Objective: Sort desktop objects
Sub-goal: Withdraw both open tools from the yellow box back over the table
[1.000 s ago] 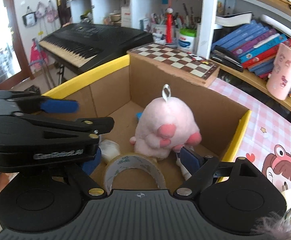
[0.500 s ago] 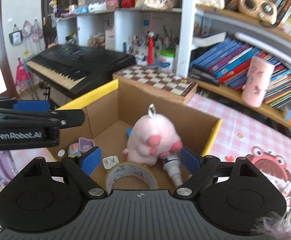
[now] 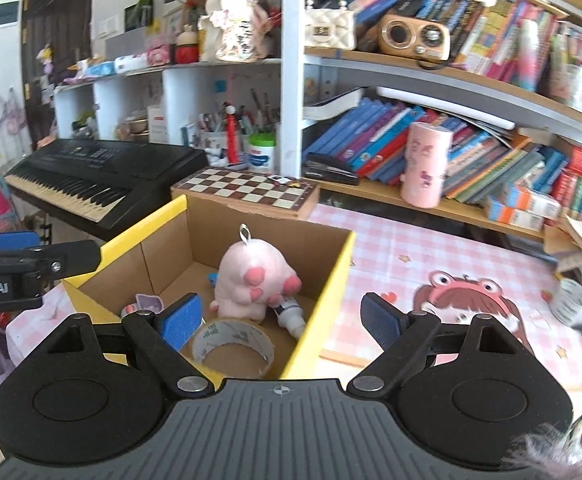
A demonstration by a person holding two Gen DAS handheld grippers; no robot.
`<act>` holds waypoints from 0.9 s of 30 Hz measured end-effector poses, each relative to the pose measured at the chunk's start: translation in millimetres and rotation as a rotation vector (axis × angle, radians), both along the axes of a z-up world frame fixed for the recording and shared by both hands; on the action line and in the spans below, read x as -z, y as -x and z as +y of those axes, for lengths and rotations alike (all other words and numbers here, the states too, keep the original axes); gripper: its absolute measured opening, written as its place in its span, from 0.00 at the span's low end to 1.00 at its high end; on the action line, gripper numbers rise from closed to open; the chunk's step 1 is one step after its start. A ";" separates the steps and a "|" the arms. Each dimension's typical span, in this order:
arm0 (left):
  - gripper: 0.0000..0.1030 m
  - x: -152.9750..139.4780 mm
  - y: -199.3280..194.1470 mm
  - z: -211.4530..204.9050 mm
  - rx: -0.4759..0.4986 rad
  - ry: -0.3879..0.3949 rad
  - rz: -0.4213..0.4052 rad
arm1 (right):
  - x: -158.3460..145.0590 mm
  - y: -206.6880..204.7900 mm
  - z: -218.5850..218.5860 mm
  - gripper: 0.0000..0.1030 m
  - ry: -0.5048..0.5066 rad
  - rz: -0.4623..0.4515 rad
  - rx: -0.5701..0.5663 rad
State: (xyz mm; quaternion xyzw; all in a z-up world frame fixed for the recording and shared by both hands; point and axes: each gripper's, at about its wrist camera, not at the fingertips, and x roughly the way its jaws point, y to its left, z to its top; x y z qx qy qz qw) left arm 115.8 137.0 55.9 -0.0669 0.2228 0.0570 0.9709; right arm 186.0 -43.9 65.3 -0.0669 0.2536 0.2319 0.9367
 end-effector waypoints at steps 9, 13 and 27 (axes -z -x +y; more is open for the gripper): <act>0.86 10.8 40.8 -0.7 0.028 0.029 0.045 | 5.6 54.5 -13.4 0.83 -0.002 -0.007 0.100; 0.86 18.0 58.6 -0.9 0.053 0.041 0.071 | 12.0 79.6 -16.2 0.83 0.006 0.004 0.129; 0.87 33.8 104.0 -5.3 0.056 0.015 0.107 | 38.8 136.7 -14.0 0.83 0.020 0.064 0.194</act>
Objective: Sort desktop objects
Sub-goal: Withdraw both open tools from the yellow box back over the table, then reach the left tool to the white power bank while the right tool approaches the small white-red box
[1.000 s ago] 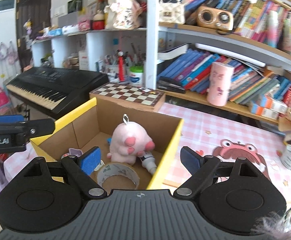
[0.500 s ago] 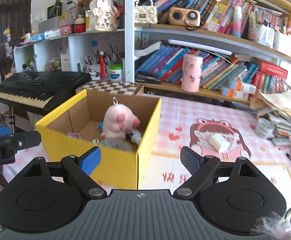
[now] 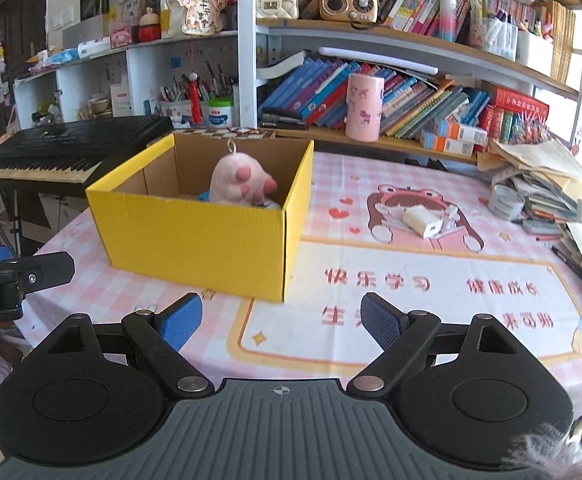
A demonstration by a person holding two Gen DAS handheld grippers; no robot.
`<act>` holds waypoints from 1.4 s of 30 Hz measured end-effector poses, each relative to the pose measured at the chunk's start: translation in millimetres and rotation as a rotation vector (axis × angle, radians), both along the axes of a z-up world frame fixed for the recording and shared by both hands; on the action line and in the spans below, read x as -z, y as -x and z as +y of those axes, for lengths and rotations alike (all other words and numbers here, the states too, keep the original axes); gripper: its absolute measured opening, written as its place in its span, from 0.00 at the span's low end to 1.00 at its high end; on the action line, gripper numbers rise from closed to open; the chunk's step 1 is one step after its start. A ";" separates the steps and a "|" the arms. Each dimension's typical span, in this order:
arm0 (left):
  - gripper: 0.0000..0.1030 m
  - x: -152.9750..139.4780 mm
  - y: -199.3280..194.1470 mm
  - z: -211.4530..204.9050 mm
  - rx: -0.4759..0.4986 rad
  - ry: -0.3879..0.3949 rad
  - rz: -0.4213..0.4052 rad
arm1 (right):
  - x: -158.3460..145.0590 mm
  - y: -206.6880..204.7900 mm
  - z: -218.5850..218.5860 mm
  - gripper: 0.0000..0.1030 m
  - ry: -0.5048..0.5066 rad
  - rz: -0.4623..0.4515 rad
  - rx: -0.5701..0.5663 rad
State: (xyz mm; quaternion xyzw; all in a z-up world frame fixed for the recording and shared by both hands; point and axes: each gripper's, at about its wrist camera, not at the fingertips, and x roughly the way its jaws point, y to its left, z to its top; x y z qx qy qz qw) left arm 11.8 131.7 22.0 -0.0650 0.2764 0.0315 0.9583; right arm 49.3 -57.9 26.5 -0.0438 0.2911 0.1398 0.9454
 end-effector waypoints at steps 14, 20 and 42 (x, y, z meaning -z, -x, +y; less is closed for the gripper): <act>0.90 6.4 8.7 -9.2 0.037 -0.024 0.013 | 12.1 19.7 9.2 0.83 0.022 0.040 -0.007; 0.90 9.4 5.6 -18.9 0.084 -0.046 0.012 | 13.4 21.8 10.0 0.84 0.048 0.037 -0.009; 0.90 15.7 -26.6 -75.5 0.282 -0.038 0.034 | 20.4 19.5 -38.3 0.84 0.077 0.075 0.158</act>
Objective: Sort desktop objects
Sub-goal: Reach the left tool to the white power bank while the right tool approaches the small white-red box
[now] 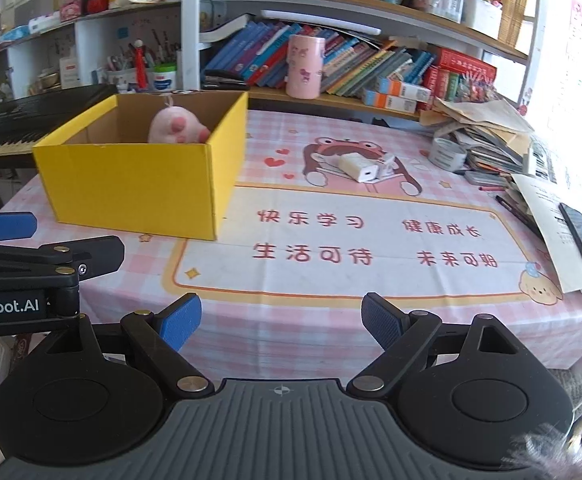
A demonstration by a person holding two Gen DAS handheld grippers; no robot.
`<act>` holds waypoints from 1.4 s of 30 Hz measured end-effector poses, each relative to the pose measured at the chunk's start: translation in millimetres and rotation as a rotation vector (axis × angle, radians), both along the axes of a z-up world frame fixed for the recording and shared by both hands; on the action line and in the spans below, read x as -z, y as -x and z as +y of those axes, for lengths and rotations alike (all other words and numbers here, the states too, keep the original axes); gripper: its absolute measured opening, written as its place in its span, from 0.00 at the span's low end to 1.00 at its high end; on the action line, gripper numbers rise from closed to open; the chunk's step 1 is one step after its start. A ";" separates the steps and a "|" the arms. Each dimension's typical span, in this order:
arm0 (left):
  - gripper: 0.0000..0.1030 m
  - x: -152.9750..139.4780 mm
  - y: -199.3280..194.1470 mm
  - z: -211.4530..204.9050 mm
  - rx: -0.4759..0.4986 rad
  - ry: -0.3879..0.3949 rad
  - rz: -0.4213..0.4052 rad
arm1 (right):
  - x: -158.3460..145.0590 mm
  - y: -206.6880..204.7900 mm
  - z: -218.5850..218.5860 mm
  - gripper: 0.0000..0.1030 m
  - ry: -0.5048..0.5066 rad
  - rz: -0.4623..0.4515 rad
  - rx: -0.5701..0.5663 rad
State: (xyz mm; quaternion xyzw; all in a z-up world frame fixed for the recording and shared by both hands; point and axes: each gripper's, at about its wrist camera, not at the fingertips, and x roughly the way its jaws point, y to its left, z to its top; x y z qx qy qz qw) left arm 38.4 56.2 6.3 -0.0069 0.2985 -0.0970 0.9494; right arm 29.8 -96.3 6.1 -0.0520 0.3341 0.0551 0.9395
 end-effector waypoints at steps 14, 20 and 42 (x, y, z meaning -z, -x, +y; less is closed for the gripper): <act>0.90 -1.0 -40.4 -50.8 0.091 -0.018 -0.015 | 0.6 -32.7 -44.1 0.84 -0.002 0.007 0.083; 0.90 3.5 -61.3 -72.4 0.111 -0.026 -0.009 | 4.8 -52.8 -63.5 0.84 -0.002 0.018 0.095; 0.90 -0.9 -150.8 -166.2 0.002 -0.025 0.015 | -0.1 -163.4 -161.3 0.84 -0.017 0.048 0.024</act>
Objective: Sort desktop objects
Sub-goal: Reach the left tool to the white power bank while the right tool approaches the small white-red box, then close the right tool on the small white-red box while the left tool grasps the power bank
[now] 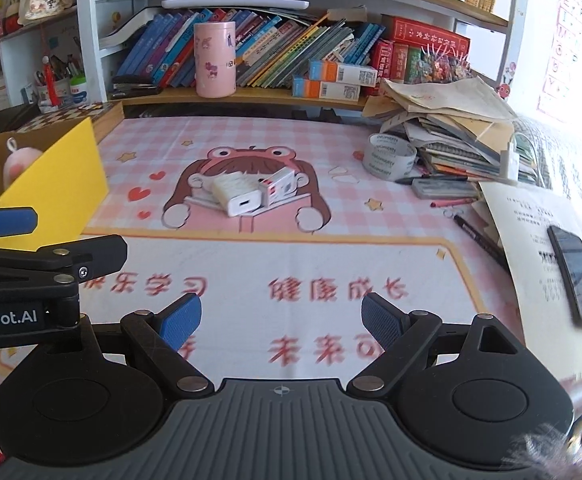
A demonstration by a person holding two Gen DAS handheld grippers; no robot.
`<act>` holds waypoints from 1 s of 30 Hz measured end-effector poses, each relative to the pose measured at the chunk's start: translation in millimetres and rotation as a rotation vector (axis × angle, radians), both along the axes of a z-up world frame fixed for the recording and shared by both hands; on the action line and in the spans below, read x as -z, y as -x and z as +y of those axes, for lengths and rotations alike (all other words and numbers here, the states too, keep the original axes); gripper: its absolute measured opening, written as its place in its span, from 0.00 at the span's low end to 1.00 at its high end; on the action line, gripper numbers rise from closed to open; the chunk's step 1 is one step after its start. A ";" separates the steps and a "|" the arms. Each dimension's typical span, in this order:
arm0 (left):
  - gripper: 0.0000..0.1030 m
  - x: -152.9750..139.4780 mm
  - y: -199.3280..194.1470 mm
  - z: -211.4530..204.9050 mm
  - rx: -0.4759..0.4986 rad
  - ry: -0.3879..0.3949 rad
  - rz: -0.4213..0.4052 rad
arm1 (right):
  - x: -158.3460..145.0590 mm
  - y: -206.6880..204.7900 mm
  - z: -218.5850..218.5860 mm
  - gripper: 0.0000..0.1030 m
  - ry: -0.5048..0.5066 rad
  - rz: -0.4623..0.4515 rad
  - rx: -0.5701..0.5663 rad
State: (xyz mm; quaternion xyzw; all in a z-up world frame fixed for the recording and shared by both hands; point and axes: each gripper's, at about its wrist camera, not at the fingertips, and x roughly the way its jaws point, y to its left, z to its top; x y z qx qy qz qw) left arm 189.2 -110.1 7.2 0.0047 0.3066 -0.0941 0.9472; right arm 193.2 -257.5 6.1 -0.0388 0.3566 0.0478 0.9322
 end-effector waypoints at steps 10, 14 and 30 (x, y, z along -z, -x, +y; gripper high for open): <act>0.90 -0.3 -23.6 -14.6 -0.150 -0.029 0.013 | 3.9 -49.1 -23.7 0.84 -0.036 0.019 -0.118; 0.90 -2.4 -29.8 -14.7 -0.199 -0.053 0.013 | 7.3 -64.2 -27.1 0.84 -0.054 0.028 -0.155; 0.90 11.0 -56.6 -11.7 -0.256 -0.123 0.041 | 22.5 -114.3 -38.0 0.84 -0.083 0.040 -0.186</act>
